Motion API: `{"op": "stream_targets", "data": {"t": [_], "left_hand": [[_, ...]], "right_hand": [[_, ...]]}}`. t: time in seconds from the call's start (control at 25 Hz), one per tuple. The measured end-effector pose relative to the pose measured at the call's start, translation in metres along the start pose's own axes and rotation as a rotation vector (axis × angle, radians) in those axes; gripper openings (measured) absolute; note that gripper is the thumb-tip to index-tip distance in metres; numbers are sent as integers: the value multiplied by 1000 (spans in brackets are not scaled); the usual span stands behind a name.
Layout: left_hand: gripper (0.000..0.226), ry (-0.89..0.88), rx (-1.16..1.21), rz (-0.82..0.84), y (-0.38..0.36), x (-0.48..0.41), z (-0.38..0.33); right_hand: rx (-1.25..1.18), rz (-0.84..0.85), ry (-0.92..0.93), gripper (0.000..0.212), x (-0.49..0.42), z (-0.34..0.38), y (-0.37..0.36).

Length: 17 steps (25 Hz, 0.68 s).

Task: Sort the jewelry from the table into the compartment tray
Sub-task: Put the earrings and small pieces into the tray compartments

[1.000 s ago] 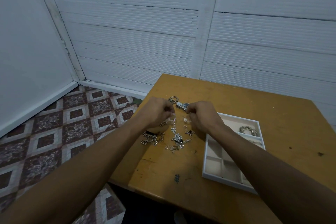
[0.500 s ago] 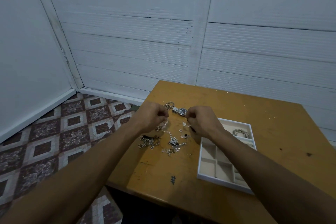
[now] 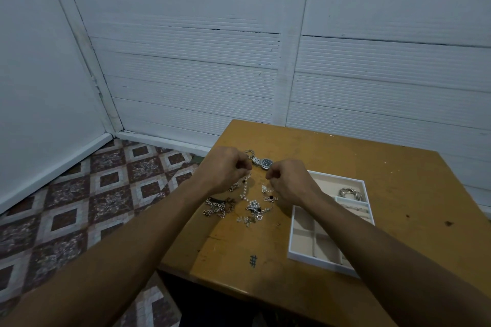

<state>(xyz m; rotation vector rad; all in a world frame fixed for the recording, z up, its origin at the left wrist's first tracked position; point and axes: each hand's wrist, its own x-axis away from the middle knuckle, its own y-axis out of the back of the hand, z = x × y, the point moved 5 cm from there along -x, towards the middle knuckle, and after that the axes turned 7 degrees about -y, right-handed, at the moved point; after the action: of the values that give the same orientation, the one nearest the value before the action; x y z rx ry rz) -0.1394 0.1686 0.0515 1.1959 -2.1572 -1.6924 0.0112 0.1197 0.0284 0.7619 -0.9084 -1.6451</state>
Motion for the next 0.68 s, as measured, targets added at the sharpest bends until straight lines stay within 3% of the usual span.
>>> {"op": "stream_targets", "data": {"t": [0.2,0.52,0.68], "left_hand": [[10,-11,47,-35,6,0,-7],[11,43,122,-75,11,1,-6],[10,56,159,-96,13,2,-5]], "right_hand": [[-78,31,-23,18,0,0,-2],[-676,341,-242,13,17,14,-19],[-771,401,-275,10,21,23,-26]]}}
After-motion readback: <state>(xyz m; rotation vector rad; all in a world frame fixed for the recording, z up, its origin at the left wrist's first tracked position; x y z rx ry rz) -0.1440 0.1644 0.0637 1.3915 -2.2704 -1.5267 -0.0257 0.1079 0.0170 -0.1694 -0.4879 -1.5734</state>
